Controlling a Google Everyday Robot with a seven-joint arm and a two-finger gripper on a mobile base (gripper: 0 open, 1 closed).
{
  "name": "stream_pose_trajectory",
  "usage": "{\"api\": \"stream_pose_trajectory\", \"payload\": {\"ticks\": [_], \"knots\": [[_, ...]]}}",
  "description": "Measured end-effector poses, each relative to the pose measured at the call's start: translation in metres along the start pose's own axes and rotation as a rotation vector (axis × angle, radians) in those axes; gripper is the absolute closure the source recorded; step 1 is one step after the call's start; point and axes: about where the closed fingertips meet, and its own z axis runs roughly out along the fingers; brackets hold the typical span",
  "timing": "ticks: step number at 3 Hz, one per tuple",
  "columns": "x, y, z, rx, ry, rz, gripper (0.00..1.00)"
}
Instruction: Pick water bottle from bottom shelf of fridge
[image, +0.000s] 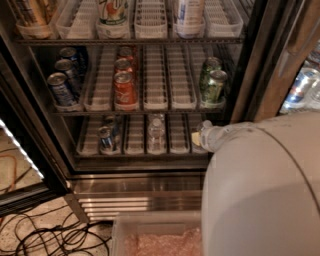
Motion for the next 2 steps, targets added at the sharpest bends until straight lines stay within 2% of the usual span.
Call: {"api": "stream_pose_trajectory", "payload": {"ticks": [1,2], "knots": [[0.001,0.002,-0.001,-0.005,0.001,0.0,1.0],[0.017,-0.004,-0.014,-0.003,0.028,0.018,1.0]]}}
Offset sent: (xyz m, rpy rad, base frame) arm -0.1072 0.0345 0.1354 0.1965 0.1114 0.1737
